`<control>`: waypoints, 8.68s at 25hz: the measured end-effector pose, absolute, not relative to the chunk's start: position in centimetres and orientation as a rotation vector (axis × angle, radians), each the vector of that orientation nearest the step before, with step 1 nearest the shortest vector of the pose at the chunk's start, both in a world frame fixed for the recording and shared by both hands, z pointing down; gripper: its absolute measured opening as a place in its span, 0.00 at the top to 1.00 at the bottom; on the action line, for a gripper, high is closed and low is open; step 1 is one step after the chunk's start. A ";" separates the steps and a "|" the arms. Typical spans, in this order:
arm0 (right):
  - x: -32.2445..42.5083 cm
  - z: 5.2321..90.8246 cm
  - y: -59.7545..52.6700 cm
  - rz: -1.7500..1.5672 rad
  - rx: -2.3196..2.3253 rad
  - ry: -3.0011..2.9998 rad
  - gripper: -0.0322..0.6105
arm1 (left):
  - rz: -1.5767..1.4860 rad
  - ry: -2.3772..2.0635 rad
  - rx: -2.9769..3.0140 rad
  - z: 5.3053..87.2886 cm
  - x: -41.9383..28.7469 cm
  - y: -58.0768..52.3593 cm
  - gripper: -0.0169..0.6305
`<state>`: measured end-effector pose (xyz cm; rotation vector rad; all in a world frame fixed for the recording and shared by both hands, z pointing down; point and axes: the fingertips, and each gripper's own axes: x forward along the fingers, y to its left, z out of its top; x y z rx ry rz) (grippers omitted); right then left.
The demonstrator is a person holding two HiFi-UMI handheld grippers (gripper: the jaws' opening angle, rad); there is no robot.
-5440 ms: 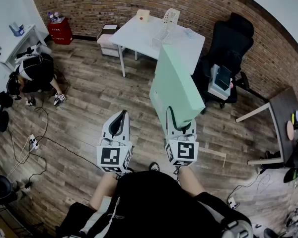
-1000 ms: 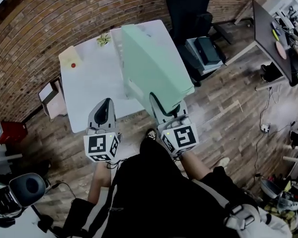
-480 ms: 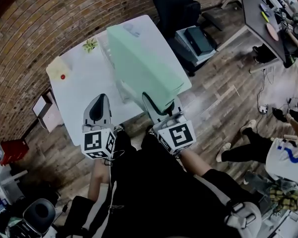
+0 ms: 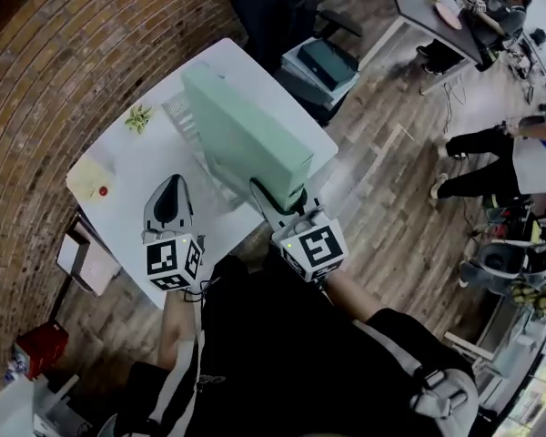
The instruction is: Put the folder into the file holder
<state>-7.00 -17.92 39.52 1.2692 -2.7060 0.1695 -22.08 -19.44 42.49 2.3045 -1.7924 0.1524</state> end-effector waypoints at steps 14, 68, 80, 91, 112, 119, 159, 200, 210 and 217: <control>-9.8 40.9 -20.0 0.137 1.352 -2.611 0.71 | 0.194 -1.572 2.435 44.4 -21.8 -22.8 0.94; -10.5 41.3 -22.3 0.310 0.974 -2.440 0.71 | 0.133 -1.572 2.335 45.6 -20.0 -18.0 0.94; -8.7 39.8 -21.0 0.271 1.201 -2.653 0.72 | 0.136 -1.592 2.347 45.1 -20.1 -18.5 0.94; -8.0 38.6 -21.1 0.175 1.351 -2.813 0.73 | 0.157 -1.574 2.364 45.0 -19.5 -18.7 0.94; -9.0 39.0 -23.6 0.178 1.492 -2.965 0.73 | 0.289 -1.497 2.433 45.7 -19.7 -20.1 0.94; -10.0 39.8 -24.1 0.152 1.448 -2.949 0.71 | 0.297 -1.466 2.442 46.1 -19.5 -20.4 0.94; -9.7 40.5 -23.7 0.191 1.363 -2.897 0.74 | 0.236 -1.500 2.371 47.1 -19.4 -19.5 0.94; -10.7 44.2 -24.9 0.197 1.328 -2.897 0.73 | 0.290 -1.542 2.307 48.8 -20.0 -19.4 0.94; -11.2 46.0 -24.5 0.185 1.292 -2.868 0.72 | 0.299 -1.535 2.309 49.2 -19.8 -19.4 0.94; -11.4 47.1 -24.4 0.197 1.270 -2.829 0.71 | 0.288 -1.538 2.298 49.5 -19.8 -19.5 0.94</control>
